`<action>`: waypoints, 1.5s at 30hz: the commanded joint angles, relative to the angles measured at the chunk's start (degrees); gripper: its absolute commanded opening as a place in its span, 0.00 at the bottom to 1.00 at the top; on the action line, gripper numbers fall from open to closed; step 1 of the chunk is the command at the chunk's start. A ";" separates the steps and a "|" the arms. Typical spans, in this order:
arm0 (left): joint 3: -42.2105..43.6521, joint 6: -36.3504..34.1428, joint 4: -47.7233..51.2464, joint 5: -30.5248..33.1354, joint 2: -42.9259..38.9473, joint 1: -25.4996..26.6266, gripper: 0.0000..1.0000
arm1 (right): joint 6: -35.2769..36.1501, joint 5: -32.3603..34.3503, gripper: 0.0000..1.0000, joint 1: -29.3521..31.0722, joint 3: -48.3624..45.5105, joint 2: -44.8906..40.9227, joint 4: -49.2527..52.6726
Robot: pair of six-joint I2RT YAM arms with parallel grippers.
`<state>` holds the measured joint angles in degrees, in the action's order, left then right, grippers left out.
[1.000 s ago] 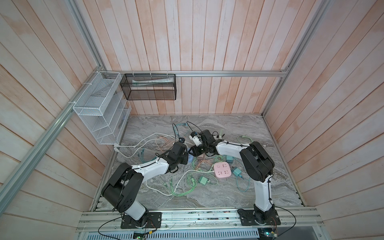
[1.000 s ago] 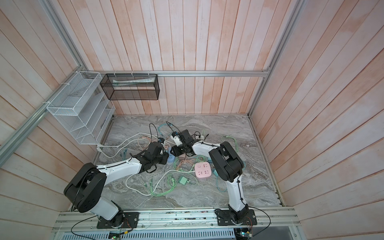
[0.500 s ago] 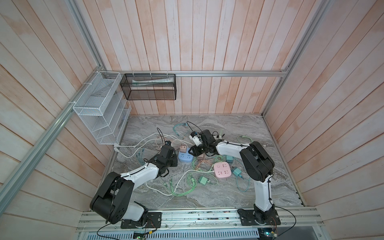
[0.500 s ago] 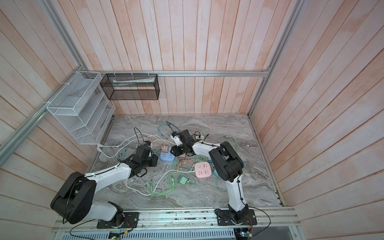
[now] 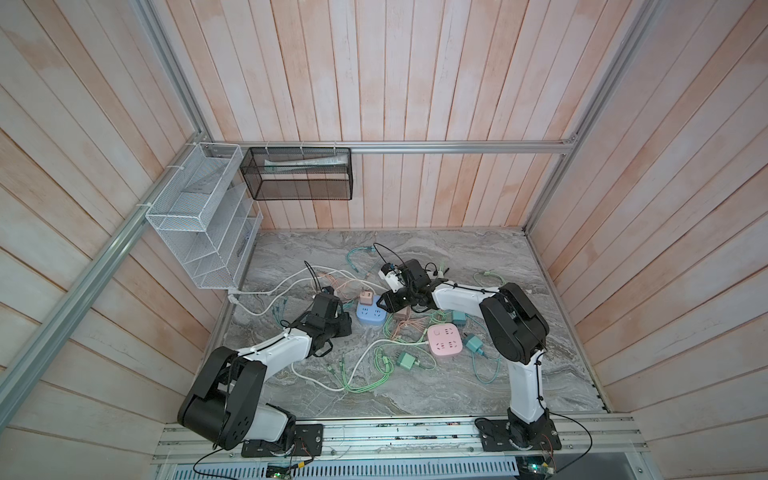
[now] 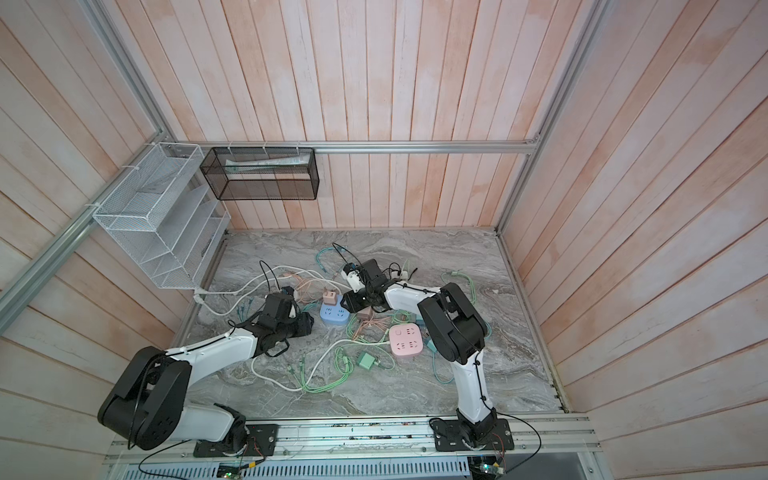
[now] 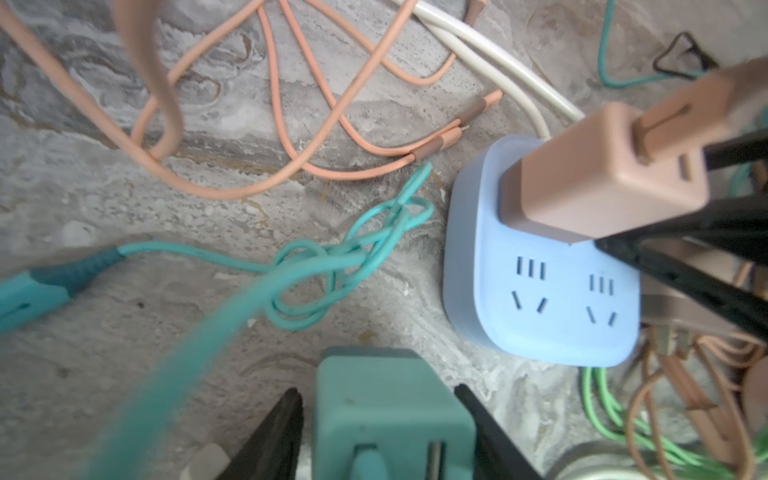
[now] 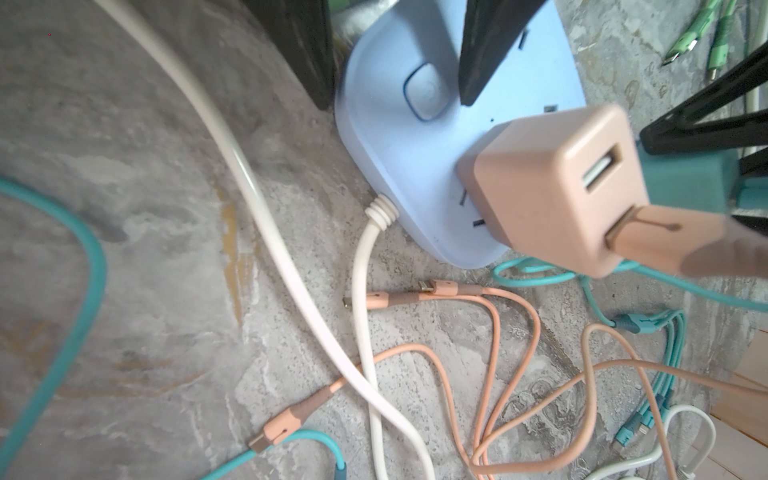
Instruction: Pull the plug off the socket
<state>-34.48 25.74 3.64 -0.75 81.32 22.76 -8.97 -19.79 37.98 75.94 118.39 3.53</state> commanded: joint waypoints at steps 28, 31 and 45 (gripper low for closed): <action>-9.03 -2.20 7.68 7.55 -4.97 7.57 0.80 | 1.17 5.99 0.47 -1.06 -2.31 3.58 7.72; -10.32 -3.28 5.01 7.27 -1.72 7.93 0.80 | 1.15 5.90 0.47 -1.06 -2.33 3.69 7.64; -18.47 -9.19 -1.90 5.70 12.88 8.00 0.74 | 1.23 5.47 0.47 -1.06 -3.40 3.68 7.34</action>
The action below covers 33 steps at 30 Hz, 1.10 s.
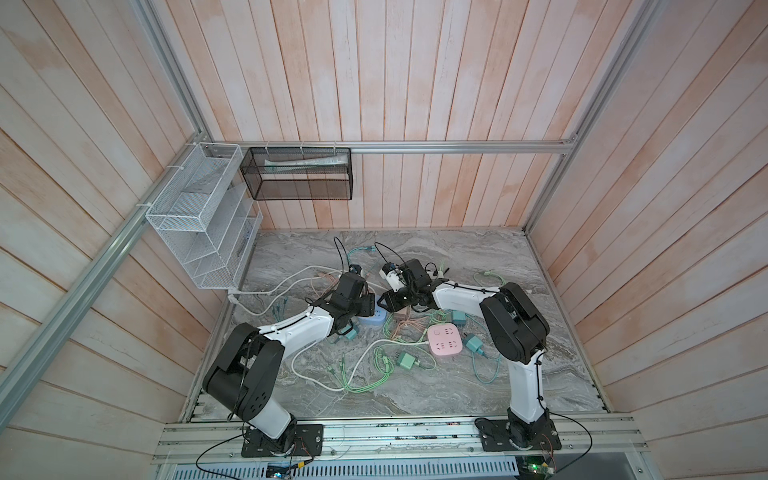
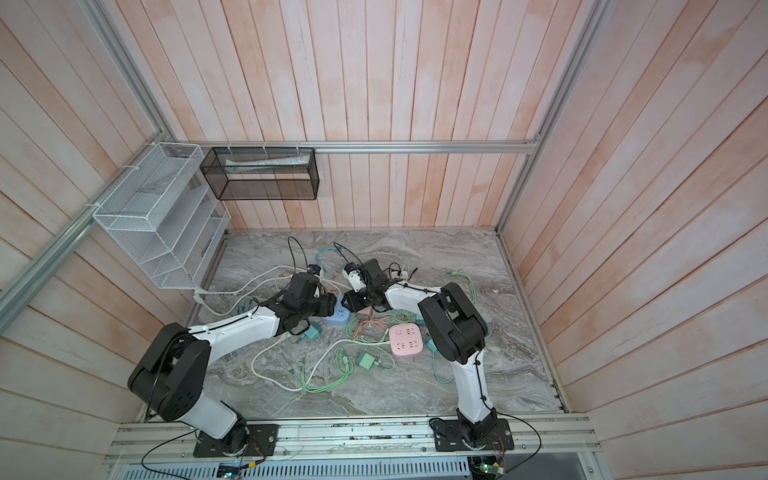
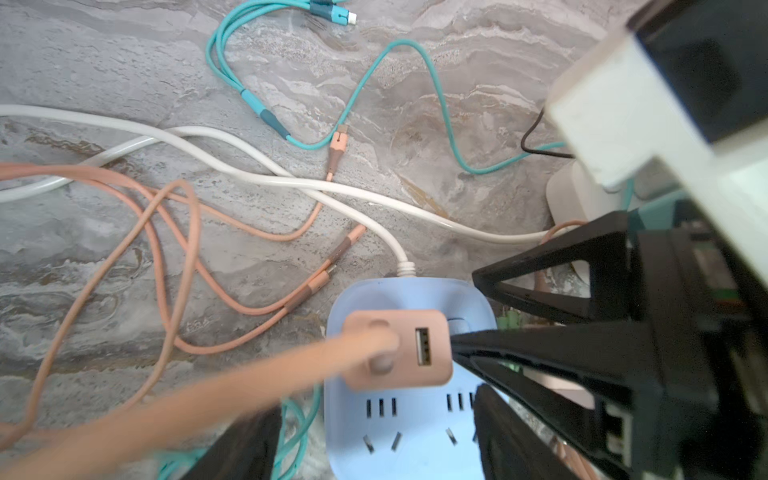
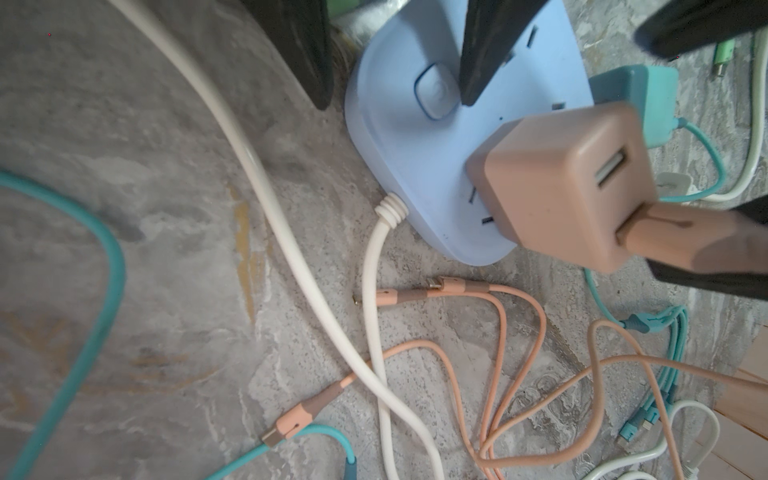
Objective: Pull the plug off the socket
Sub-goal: 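Lower the left gripper onto the pink charger and close on it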
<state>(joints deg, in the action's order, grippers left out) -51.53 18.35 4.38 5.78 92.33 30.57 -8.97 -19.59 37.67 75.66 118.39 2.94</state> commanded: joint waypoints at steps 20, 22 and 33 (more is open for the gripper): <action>-3.55 -2.09 -4.81 2.10 8.27 1.56 0.61 | 1.33 5.20 0.46 -0.76 -2.79 4.11 8.13; -3.58 -2.02 -5.16 2.52 8.54 1.51 0.57 | 1.41 5.27 0.46 -0.76 -2.66 4.04 8.17; -3.76 -2.13 -5.20 4.29 8.77 2.01 0.37 | 1.33 5.26 0.46 -0.71 -2.76 4.28 8.31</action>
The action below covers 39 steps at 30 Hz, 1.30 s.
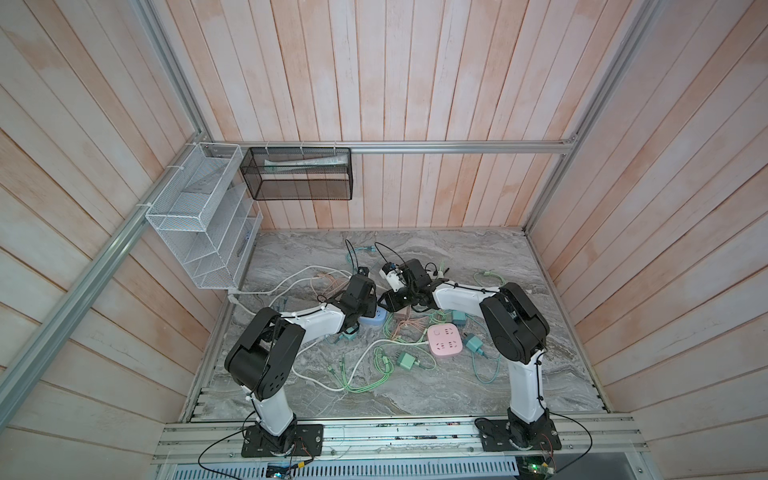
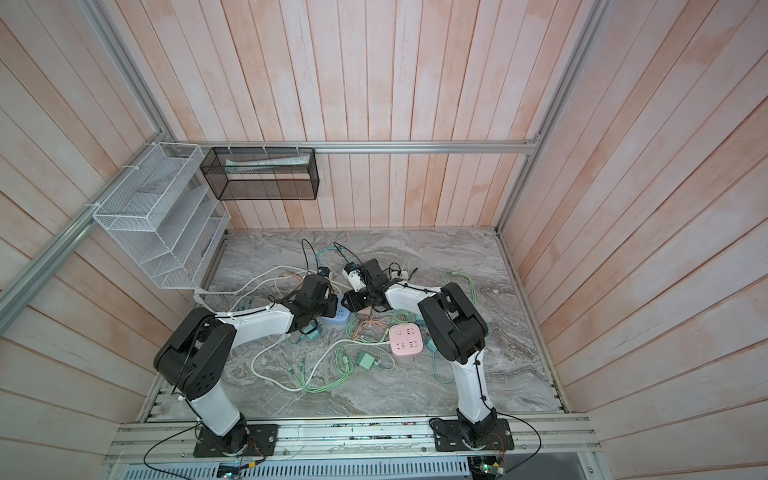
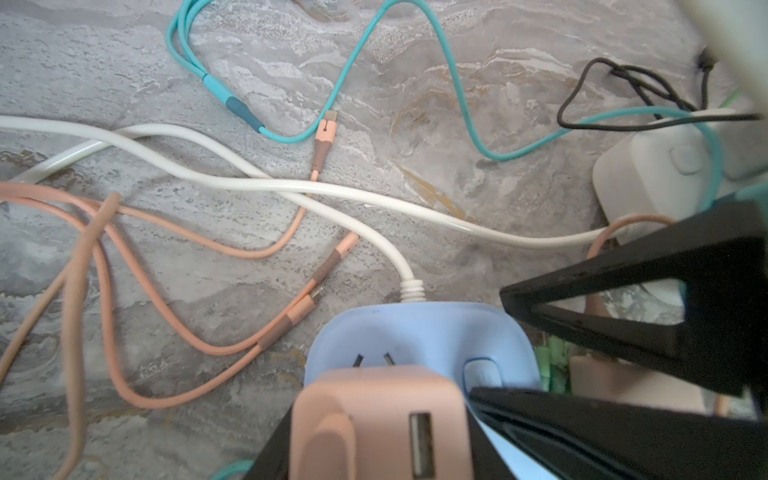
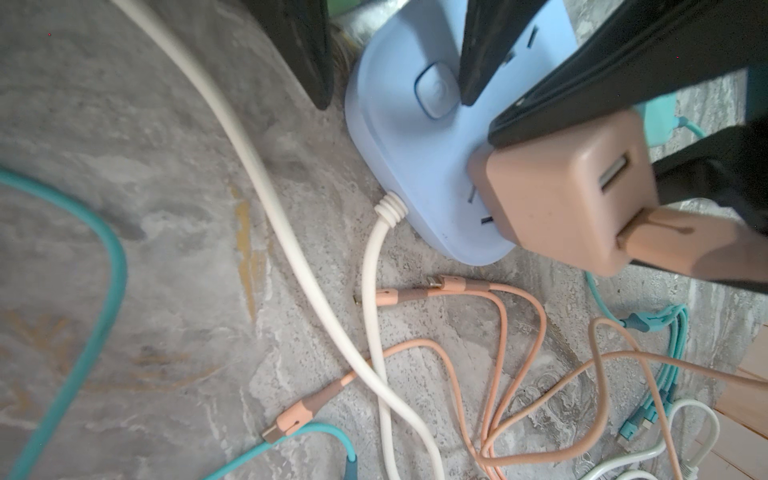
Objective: Pull the plug off the socket
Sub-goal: 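Lower the left gripper onto the pink charger and close on it, then pull the pink charger up with the left gripper while the right holds the strip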
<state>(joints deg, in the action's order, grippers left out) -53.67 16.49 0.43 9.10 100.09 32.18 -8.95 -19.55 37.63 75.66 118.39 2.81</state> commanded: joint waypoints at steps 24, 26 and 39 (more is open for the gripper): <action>3.62 0.63 -8.62 4.15 -4.85 3.52 0.26 | 2.36 7.86 0.45 -0.19 -3.22 6.64 10.99; 4.77 2.35 -9.47 1.25 -6.14 1.89 0.26 | 2.36 7.84 0.45 -0.19 -3.62 6.51 10.82; 5.61 2.63 -5.23 -0.87 -9.76 -0.48 0.26 | 2.31 7.69 0.45 -0.10 -3.02 5.98 10.47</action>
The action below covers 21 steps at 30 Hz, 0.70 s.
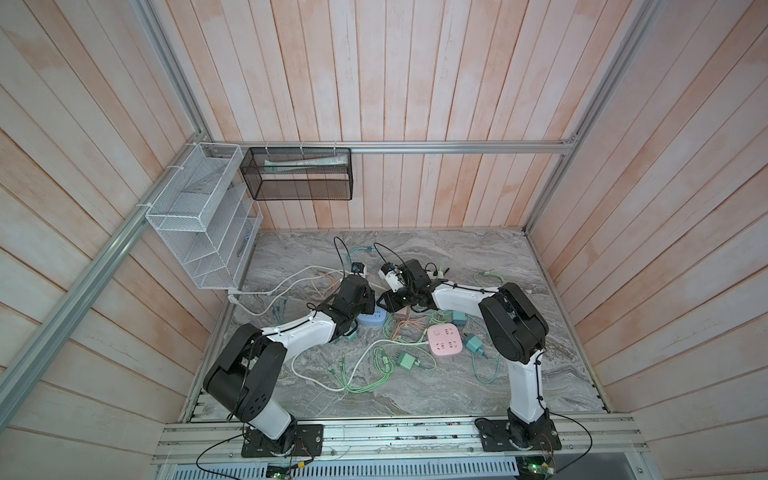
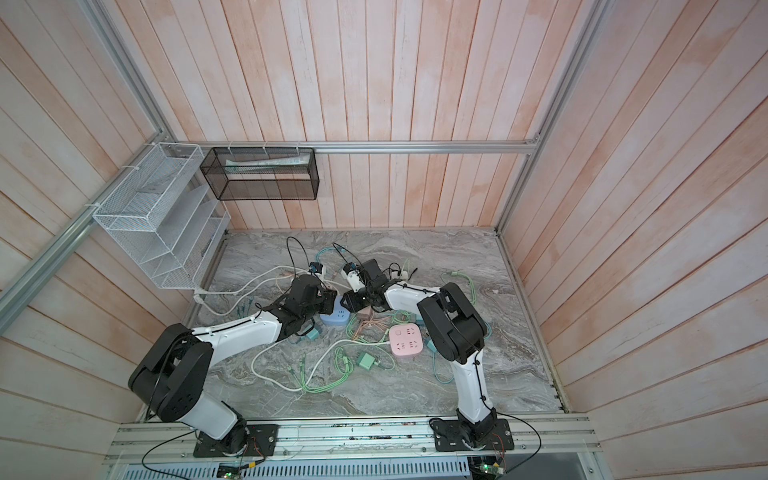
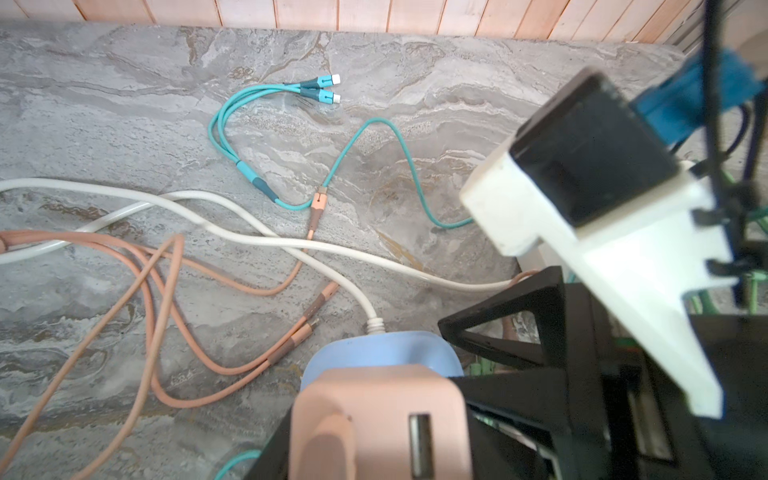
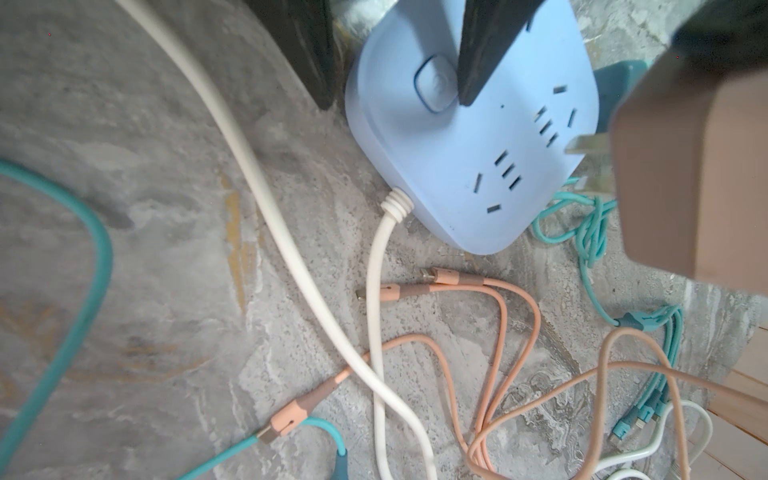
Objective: Pull the plug off the socket
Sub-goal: 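Pull the pink charger up with the left gripper while the right holds the strip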
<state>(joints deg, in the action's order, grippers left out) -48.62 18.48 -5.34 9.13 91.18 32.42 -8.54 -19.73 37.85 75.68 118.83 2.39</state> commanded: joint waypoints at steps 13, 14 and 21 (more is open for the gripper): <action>2.93 2.45 5.07 -10.97 -4.22 -11.77 0.27 | 5.19 4.43 0.45 1.95 -1.47 4.92 9.21; 2.71 2.53 5.49 -11.42 -3.78 -12.22 0.27 | 5.32 4.27 0.45 2.14 -1.25 4.92 9.21; 1.15 3.79 7.26 -17.47 0.99 -15.94 0.32 | 6.15 3.36 0.45 2.76 -0.38 4.36 9.38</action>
<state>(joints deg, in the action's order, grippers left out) -45.65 21.23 0.47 -4.56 90.35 17.52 -4.45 -18.57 39.16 76.84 118.96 2.61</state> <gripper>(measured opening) 0.446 0.449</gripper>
